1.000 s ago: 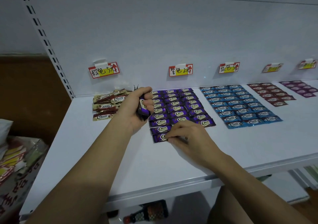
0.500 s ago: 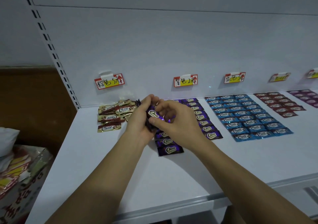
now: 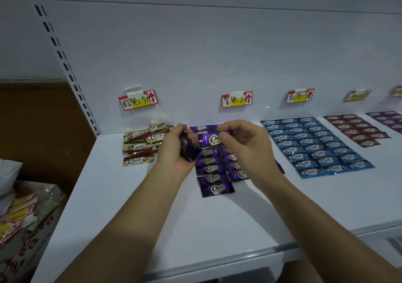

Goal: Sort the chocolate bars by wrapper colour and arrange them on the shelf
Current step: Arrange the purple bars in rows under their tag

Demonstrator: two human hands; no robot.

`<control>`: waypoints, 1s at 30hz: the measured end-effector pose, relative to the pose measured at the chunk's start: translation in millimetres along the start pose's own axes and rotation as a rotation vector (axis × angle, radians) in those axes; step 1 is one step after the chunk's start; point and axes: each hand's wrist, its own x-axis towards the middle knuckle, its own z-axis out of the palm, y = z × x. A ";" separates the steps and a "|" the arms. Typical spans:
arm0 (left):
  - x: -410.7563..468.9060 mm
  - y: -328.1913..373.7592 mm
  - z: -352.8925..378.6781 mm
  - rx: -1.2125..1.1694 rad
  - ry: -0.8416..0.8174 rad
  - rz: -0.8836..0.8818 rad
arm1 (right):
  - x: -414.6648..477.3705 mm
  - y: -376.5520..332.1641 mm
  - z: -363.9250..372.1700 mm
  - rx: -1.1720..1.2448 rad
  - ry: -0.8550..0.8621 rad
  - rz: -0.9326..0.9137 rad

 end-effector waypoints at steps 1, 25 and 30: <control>0.5 0.9 0.2 0.009 -0.012 0.001 | -3.7 -0.2 -8.7 -0.021 -0.017 0.011; -18.1 -2.3 -14.7 2.016 -0.715 0.479 | -79.8 39.0 -63.6 -0.819 -0.101 -0.050; -13.2 -3.1 -17.5 2.029 -0.718 0.409 | -76.9 40.3 -62.8 -0.826 -0.078 -0.058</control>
